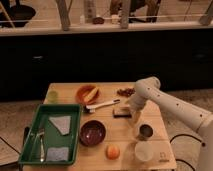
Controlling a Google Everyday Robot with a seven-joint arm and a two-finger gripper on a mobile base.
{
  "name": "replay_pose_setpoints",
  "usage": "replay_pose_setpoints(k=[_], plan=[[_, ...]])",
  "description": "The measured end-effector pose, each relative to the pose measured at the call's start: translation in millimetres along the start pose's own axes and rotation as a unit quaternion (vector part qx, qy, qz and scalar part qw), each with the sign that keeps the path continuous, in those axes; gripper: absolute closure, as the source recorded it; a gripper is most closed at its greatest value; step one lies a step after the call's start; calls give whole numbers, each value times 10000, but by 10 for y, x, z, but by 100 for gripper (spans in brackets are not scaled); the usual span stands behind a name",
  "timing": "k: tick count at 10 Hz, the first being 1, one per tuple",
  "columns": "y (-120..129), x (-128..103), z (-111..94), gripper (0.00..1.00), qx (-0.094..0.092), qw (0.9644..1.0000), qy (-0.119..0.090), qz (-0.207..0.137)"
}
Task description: Wipe purple bowl with eraser
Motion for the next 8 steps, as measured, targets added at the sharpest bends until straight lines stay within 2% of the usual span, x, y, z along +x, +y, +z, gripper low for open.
replay_pose_setpoints(k=[8], plan=[[34,104,65,20,-85,9999,-57,52]])
